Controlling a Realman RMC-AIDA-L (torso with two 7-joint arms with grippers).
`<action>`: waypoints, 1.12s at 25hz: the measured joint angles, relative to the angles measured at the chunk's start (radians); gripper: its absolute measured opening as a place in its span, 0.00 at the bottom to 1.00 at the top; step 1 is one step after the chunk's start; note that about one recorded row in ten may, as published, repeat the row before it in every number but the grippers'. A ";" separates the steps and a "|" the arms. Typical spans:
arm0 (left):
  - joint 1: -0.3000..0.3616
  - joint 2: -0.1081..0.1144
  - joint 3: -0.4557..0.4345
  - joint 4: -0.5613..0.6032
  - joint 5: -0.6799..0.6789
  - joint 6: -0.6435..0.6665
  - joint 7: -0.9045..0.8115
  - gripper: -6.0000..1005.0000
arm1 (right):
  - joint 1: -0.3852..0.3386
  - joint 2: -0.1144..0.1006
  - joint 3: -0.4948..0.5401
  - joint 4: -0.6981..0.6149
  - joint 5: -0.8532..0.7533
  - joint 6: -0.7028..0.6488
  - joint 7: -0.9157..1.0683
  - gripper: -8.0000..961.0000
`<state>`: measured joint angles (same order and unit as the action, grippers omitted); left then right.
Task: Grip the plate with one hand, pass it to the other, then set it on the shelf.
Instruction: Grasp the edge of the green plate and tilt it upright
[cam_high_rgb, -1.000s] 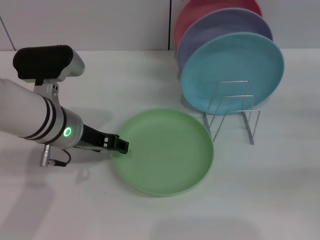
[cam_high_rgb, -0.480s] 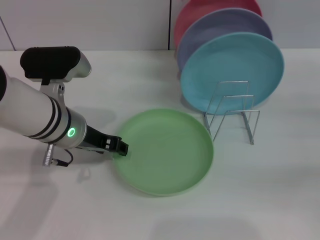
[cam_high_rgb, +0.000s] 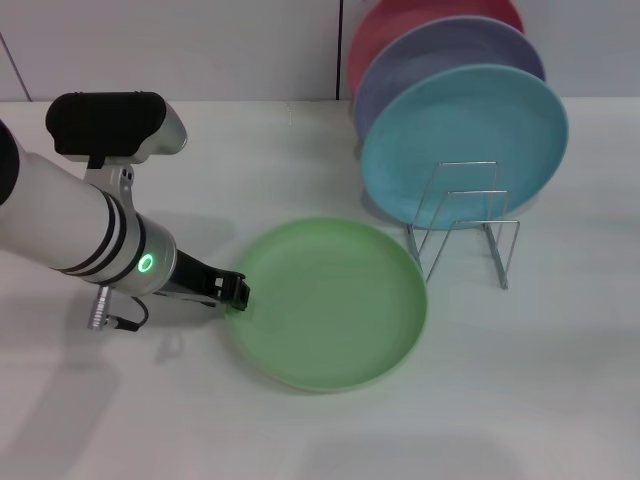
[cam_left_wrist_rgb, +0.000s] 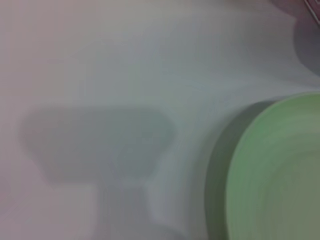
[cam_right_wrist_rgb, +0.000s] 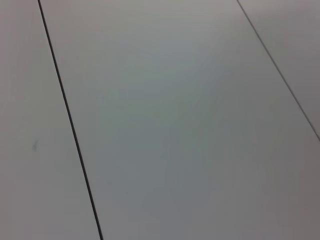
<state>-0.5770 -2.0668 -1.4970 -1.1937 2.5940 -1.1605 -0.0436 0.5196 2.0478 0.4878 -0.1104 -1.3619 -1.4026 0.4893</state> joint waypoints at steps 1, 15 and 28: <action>-0.001 0.000 0.000 0.000 0.000 0.000 0.003 0.38 | 0.000 0.000 0.000 0.000 0.000 0.000 0.000 0.60; -0.013 -0.001 0.000 0.013 -0.001 0.001 0.005 0.32 | 0.004 -0.003 0.000 0.000 0.001 0.000 0.000 0.60; -0.025 -0.001 0.000 0.036 0.000 0.001 0.005 0.26 | 0.004 -0.006 0.000 -0.003 0.001 -0.001 0.000 0.60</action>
<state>-0.6018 -2.0677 -1.4971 -1.1581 2.5940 -1.1596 -0.0383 0.5237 2.0414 0.4878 -0.1136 -1.3605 -1.4033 0.4893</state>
